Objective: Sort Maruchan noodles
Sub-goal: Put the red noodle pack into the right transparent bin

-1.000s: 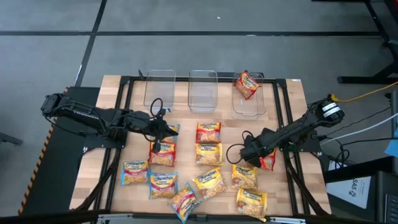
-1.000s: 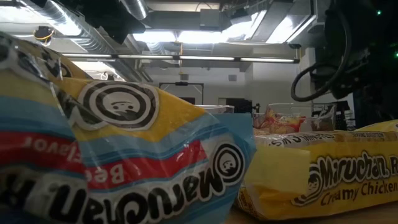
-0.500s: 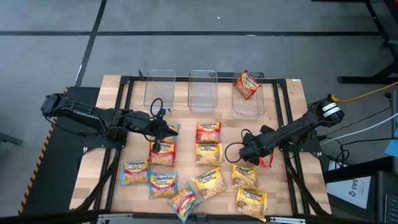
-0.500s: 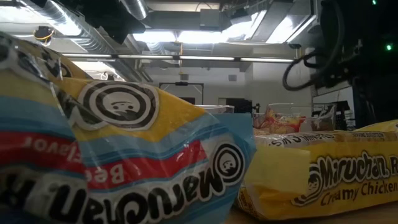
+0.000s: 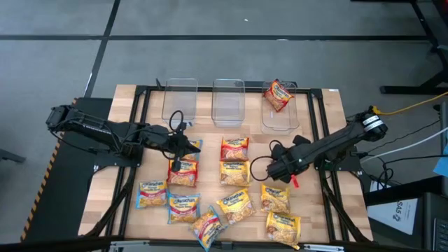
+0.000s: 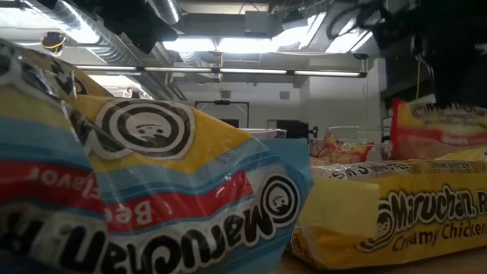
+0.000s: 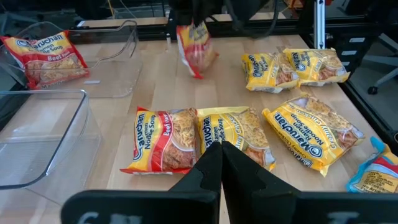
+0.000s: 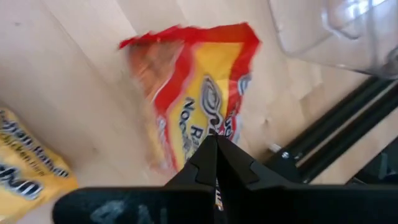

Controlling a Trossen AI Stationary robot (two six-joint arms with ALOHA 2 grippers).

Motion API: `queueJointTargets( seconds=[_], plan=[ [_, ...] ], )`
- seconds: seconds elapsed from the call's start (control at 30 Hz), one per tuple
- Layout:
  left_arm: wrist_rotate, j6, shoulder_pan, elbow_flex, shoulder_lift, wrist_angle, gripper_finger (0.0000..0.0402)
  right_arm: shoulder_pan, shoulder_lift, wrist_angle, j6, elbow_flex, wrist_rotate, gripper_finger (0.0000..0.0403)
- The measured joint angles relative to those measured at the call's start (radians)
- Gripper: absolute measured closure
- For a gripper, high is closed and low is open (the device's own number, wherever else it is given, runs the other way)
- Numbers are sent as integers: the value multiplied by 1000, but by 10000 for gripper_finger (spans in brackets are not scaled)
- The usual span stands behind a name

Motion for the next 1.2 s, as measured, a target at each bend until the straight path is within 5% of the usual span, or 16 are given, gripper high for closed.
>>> queueJointTargets(
  seconds=[0.5, 0.67, 0.83, 1.2],
  plan=[
    [0, 0, 0, 0, 0, -8, 401, -53, -7, -133, -46, 237, 309, 403],
    [0, -5, 0, 0, 0, -35, 401, -102, -7, -87, -59, 223, 184, 399],
    [0, -5, 0, 0, 0, -49, 401, -112, -6, 161, -146, 102, 97, 371],
    [0, -6, 0, 0, 0, -48, 401, -113, -5, 288, -121, -160, 128, 228]
  ],
)
